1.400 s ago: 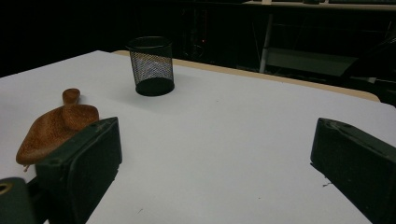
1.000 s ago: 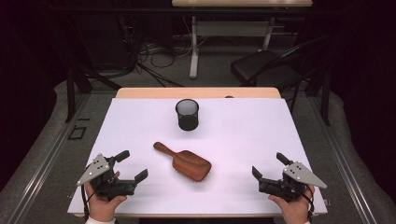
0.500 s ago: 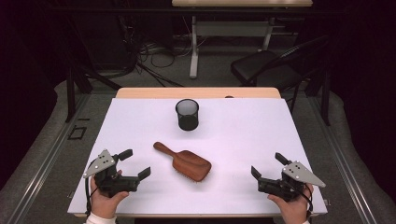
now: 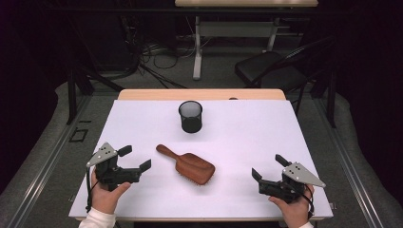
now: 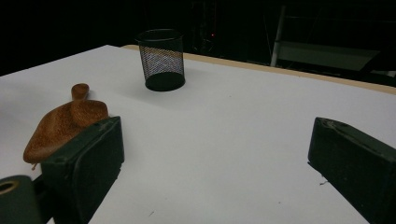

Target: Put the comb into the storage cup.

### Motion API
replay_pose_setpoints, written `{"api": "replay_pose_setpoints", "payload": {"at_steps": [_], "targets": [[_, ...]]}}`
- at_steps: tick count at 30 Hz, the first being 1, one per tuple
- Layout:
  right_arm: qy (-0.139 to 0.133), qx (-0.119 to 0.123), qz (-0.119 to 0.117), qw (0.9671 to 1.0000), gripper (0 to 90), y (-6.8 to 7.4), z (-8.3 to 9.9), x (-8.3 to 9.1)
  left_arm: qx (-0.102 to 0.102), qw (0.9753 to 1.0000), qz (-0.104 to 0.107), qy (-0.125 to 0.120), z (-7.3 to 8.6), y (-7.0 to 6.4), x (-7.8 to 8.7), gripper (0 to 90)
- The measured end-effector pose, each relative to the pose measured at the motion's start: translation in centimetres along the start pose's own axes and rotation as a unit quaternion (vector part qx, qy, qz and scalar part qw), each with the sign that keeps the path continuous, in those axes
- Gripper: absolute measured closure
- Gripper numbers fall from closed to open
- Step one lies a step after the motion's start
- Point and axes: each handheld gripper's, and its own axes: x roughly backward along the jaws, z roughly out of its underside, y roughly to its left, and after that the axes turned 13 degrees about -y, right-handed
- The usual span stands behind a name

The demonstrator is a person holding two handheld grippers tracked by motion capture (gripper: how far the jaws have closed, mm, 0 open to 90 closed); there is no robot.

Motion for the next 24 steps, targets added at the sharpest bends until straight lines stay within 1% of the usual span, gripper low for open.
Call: {"api": "replay_pose_setpoints", "payload": {"at_steps": [3,4,6,7,9,10,12,14,16,18,20,21,22,23,24], "targets": [[-0.002,0.004,0.001,1.0,3.5,0.0,-0.1,0.0,-0.008,0.9999,-0.008,0.003,-0.6,-0.1,-0.2,4.1],[-0.002,0.004,0.001,1.0,3.5,0.0,-0.1,0.0,-0.008,0.9999,-0.008,0.003,-0.6,-0.1,-0.2,5.2],[0.0,0.005,0.001,1.0,3.6,0.1,0.0,0.0,-0.014,0.9997,-0.016,0.011,-1.0,-0.2,-0.3,6.9],[0.0,0.006,0.0,1.0,3.6,0.1,0.0,-0.1,-0.012,0.9995,-0.024,0.017,-1.3,-0.1,-0.5,9.4],[0.003,0.006,-0.001,1.0,3.7,0.1,0.1,-0.1,-0.006,0.9991,-0.033,0.024,-1.5,0.0,-0.8,13.9],[0.003,0.006,-0.001,1.0,3.7,0.1,0.1,-0.1,-0.006,0.9991,-0.033,0.024,-1.5,0.0,-0.8,15.6],[0.004,0.007,-0.002,1.0,4.0,0.1,0.2,-0.1,0.002,0.9987,-0.039,0.032,-1.9,0.2,-1.2,15.6],[0.006,0.006,-0.002,1.0,4.0,0.0,0.2,-0.1,0.003,0.9986,-0.039,0.035,-2.0,0.3,-1.4,16.2],[0.004,0.003,0.0,1.0,4.3,-0.1,0.2,-0.1,0.004,0.9979,-0.049,0.042,-2.3,0.5,-1.8,20.8],[0.004,0.002,0.0,1.0,4.4,-0.1,0.2,-0.1,0.007,0.9978,-0.049,0.043,-2.4,0.6,-1.9,26.8],[0.003,0.001,0.0,1.0,4.4,-0.1,0.2,-0.1,0.012,0.9978,-0.045,0.047,-2.6,0.7,-2.2,28.2],[0.003,0.001,0.0,1.0,4.6,-0.1,0.2,-0.1,0.013,0.9976,-0.047,0.049,-2.7,0.8,-2.4,31.4],[0.003,0.0,0.0,1.0,4.7,-0.1,0.2,-0.1,0.011,0.9971,-0.048,0.058,-2.9,0.7,-2.7,33.2],[0.003,0.0,0.0,1.0,4.7,-0.1,0.2,-0.1,0.011,0.9971,-0.048,0.058,-2.9,0.7,-2.7,35.1],[0.002,-0.001,0.0,1.0,4.8,-0.1,0.2,-0.1,0.008,0.9966,-0.049,0.066,-3.1,0.7,-3.1,36.5]]}}
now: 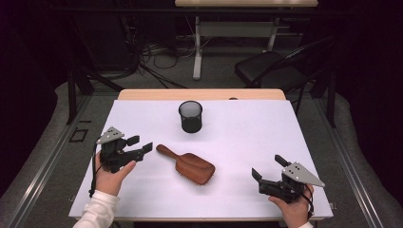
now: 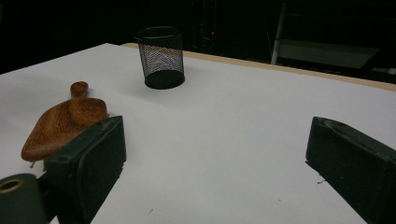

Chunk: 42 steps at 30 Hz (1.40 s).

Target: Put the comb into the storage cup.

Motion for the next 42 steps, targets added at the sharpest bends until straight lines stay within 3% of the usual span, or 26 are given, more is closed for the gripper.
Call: {"api": "replay_pose_setpoints", "payload": {"at_steps": [5,8,14,17,24,29,33,37,42], "targets": [[-0.001,-0.001,0.001,1.0,4.9,-0.1,0.0,0.0,-0.009,0.9999,-0.005,0.013,-0.4,-0.2,-0.7,45.5],[0.004,-0.001,0.002,1.0,5.0,-0.2,0.1,0.0,-0.031,0.9993,-0.012,0.016,-1.0,-0.4,-1.5,47.7],[0.005,-0.007,0.006,0.9999,5.5,-0.5,0.2,0.0,-0.032,0.9993,-0.009,0.018,-1.8,-0.6,-2.2,49.4],[0.01,-0.009,0.006,0.9999,5.8,-0.5,0.2,0.1,-0.022,0.9993,-0.013,0.026,-2.0,-0.7,-2.6,50.5],[0.005,-0.009,0.003,0.9999,6.3,-0.4,0.2,0.0,-0.016,0.9998,-0.006,0.013,-2.1,-0.4,-3.8,56.7],[0.004,-0.011,0.003,0.9999,6.4,-0.4,0.2,0.0,-0.001,0.9992,-0.01,0.039,-2.2,0.0,-5.1,64.9],[0.004,-0.01,0.003,0.9999,6.5,-0.5,0.2,0.0,0.007,0.9987,-0.012,0.049,-2.1,0.0,-5.8,64.7],[0.004,-0.008,0.001,1.0,6.7,-0.5,0.3,-0.1,0.01,0.9983,-0.002,0.057,-2.1,-0.2,-6.6,54.9],[0.006,-0.01,0.001,0.9999,7.0,-0.5,0.3,-0.1,0.017,0.9983,-0.007,0.056,-2.1,-0.3,-7.2,57.4]]}}
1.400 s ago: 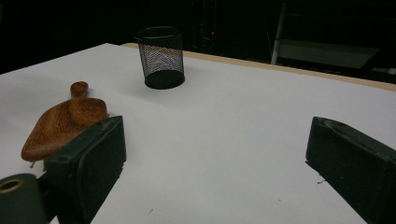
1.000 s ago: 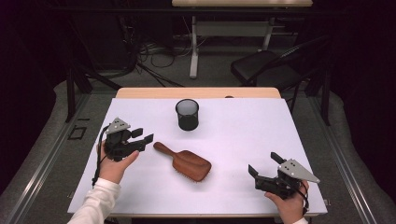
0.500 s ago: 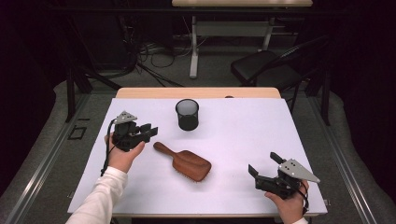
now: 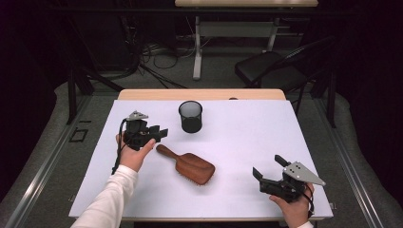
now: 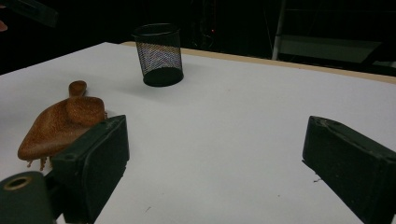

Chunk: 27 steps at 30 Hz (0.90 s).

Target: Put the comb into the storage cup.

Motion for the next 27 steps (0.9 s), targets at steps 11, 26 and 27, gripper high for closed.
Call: {"api": "replay_pose_setpoints", "payload": {"at_steps": [11,26,27], "targets": [[-0.001,0.002,-0.001,1.0,7.0,-0.1,0.0,0.0,-0.034,0.999,-0.004,0.03,0.3,-0.4,-1.7,68.7],[0.003,-0.002,-0.003,1.0,7.0,0.0,0.0,-0.1,-0.048,0.9962,-0.02,0.07,1.1,-0.8,-3.9,88.4],[0.003,-0.002,-0.003,1.0,7.0,-0.1,0.1,-0.1,-0.052,0.9956,-0.02,0.076,1.1,-0.8,-4.0,89.2]]}}
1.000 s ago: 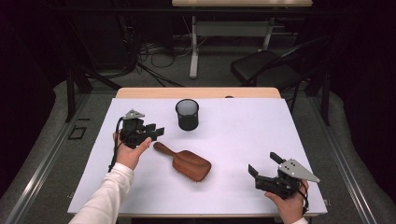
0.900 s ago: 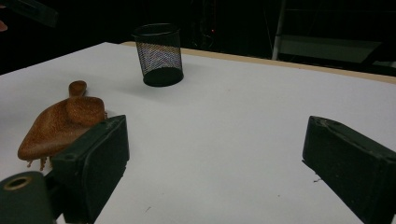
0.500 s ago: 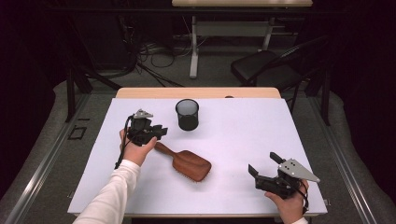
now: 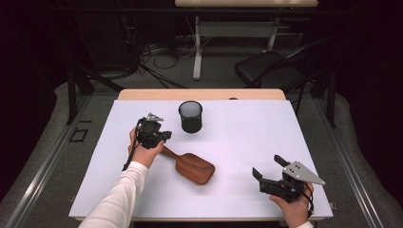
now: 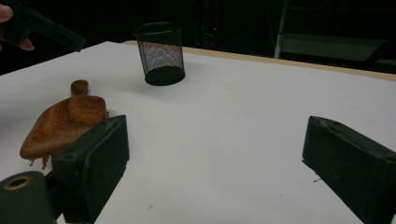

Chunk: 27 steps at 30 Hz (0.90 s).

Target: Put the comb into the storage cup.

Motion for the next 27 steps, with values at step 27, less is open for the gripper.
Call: {"api": "replay_pose_setpoints", "payload": {"at_steps": [27], "targets": [[0.001,0.0,0.0,1.0,7.0,-0.1,0.1,-0.1,0.002,0.9986,-0.025,0.047,1.1,-0.1,-3.3,90.0]]}}
